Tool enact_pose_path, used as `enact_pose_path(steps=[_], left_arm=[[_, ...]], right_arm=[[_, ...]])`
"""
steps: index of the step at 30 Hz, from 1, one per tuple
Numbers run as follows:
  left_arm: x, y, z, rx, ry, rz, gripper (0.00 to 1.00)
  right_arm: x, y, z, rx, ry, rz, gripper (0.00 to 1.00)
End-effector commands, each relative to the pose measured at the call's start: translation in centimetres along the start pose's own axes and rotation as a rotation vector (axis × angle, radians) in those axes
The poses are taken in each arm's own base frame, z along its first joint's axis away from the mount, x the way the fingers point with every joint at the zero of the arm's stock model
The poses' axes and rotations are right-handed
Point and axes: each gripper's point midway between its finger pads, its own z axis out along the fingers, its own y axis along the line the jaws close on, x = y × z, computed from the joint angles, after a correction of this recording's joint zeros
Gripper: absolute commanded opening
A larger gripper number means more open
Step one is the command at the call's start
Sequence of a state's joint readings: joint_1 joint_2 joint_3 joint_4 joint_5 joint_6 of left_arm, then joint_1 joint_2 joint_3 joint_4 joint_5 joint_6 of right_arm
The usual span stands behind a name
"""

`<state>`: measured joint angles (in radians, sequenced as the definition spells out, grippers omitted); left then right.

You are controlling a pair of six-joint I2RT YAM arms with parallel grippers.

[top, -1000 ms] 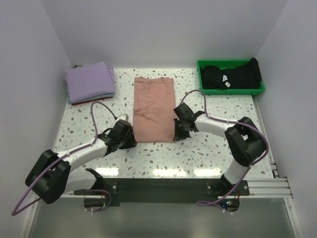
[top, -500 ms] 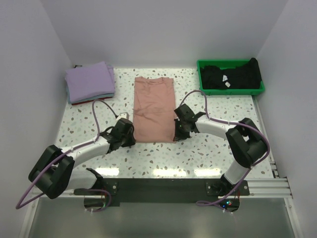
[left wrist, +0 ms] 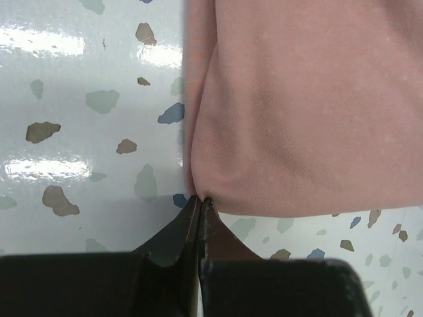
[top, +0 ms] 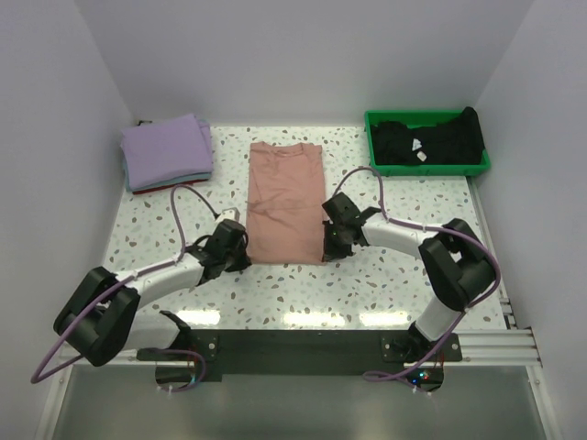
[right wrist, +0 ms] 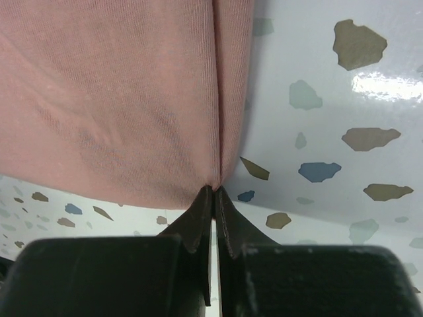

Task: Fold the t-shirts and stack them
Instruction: Fold the tshirt

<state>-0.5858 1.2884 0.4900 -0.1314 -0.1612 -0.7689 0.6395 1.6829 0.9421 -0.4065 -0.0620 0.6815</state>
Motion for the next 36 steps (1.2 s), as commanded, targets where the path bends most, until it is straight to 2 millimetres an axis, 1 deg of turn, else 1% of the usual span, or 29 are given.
enact_pose_path(steps=[1, 3, 5, 9, 14, 16, 17, 19, 20, 21, 23, 24, 26, 27, 29, 30, 32, 33, 34, 35, 36], left_arm=[[2.7, 3.0, -0.4, -0.096, 0.069, 0.005, 0.0], [2.7, 3.1, -0.8, -0.093, 0.06, -0.002, 0.0], [3.2, 3.5, -1.1, -0.1, 0.071, -0.017, 0.0], [3.3, 3.4, -1.8, -0.076, 0.062, -0.032, 0.0], [2.7, 2.2, -2.6, -0.014, 0.048, -0.033, 0.0], [2.7, 1.9, -3.0, 0.0, 0.052, -0.031, 0.0], [2.4, 1.5, -3.4, 0.016, 0.045, -0.035, 0.0], [2.5, 1.6, -3.9, 0.016, 0.056, -0.035, 0.0], [2.1, 1.2, -4.5, 0.035, 0.044, -0.038, 0.0], [2.3, 1.4, -4.9, 0.031, 0.054, -0.036, 0.0], [1.7, 0.9, -5.8, 0.056, 0.036, -0.039, 0.0], [2.0, 1.1, -6.2, 0.053, 0.05, -0.033, 0.0], [1.8, 0.4, -7.1, 0.088, 0.05, -0.024, 0.0], [1.9, 0.2, -7.4, 0.105, 0.057, -0.022, 0.0], [1.5, -0.8, -8.4, 0.153, 0.059, -0.023, 0.0], [1.8, -0.6, -8.7, 0.144, 0.075, -0.02, 0.0], [1.2, -1.0, -9.7, 0.156, 0.067, -0.019, 0.0], [1.5, -0.7, -10.1, 0.147, 0.082, -0.016, 0.0], [1.1, -1.0, -10.5, 0.154, 0.076, -0.015, 0.0], [1.2, -1.4, -11.1, 0.18, 0.083, -0.015, 0.0], [1.4, -1.3, -11.4, 0.18, 0.094, -0.017, 0.0]], right_arm=[[2.2, -3.3, -0.5, 0.147, 0.06, -0.015, 0.0], [2.1, -3.4, -0.7, 0.154, 0.056, -0.014, 0.0], [2.0, -3.5, -1.0, 0.165, 0.048, -0.015, 0.0], [1.9, -3.6, -1.2, 0.173, 0.045, -0.016, 0.0], [1.6, -3.2, -1.6, 0.161, 0.038, -0.017, 0.0], [1.6, -3.1, -2.0, 0.16, 0.039, -0.018, 0.0], [1.6, -3.0, -2.2, 0.159, 0.04, -0.018, 0.0], [1.7, -3.0, -3.1, 0.16, 0.035, -0.022, 0.0], [1.8, -2.9, -3.3, 0.157, 0.035, -0.023, 0.0], [1.8, -2.8, -4.0, 0.154, 0.03, -0.02, 0.0], [2.2, -2.7, -4.7, 0.149, 0.029, -0.024, 0.0], [2.4, -2.7, -5.3, 0.149, 0.029, -0.021, 0.0], [2.6, -2.5, -6.0, 0.147, 0.027, -0.023, 0.0], [2.8, -2.4, -6.6, 0.143, 0.027, -0.024, 0.0], [3.0, -2.3, -7.3, 0.146, 0.026, -0.024, 0.0], [3.3, -2.3, -7.9, 0.151, 0.031, -0.026, 0.0], [3.3, -2.0, -8.9, 0.141, 0.017, -0.022, 0.0], [3.6, -2.1, -9.3, 0.146, 0.024, -0.021, 0.0], [3.7, -1.9, -9.9, 0.135, 0.016, -0.021, 0.0], [3.9, -1.8, -10.2, 0.135, 0.015, -0.015, 0.0], [4.2, -1.8, -10.6, 0.139, 0.023, -0.013, 0.0]])
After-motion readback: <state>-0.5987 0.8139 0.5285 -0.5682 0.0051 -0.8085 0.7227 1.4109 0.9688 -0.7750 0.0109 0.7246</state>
